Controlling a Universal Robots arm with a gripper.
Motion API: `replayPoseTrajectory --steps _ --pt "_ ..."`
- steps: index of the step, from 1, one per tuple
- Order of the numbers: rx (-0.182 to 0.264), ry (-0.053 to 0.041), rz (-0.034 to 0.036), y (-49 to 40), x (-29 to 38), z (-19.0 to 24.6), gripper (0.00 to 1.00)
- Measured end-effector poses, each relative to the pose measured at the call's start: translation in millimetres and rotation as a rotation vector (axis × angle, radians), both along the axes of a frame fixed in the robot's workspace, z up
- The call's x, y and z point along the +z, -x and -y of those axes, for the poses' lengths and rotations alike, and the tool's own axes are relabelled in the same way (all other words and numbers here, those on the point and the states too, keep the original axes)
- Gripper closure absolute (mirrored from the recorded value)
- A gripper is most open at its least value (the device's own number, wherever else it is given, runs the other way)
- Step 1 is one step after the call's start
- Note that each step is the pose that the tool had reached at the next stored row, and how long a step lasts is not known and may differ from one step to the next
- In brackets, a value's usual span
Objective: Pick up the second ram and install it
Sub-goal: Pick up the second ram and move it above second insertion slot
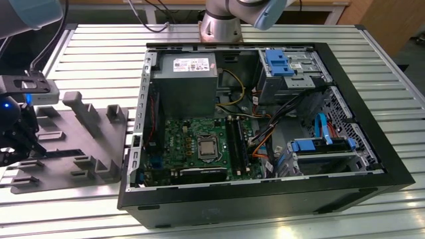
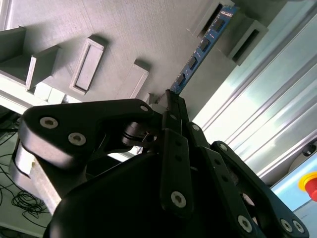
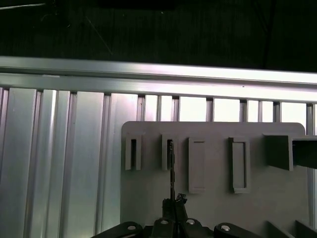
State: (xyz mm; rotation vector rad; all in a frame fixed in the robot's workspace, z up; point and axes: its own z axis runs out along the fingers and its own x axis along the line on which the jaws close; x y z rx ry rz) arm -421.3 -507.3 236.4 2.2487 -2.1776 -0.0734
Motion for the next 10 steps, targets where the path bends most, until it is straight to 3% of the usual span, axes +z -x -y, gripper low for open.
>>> replayPoseTrajectory --steps 10 --pt "0.0 -0.0019 0.0003 0.2 4.0 -0.1 0.88"
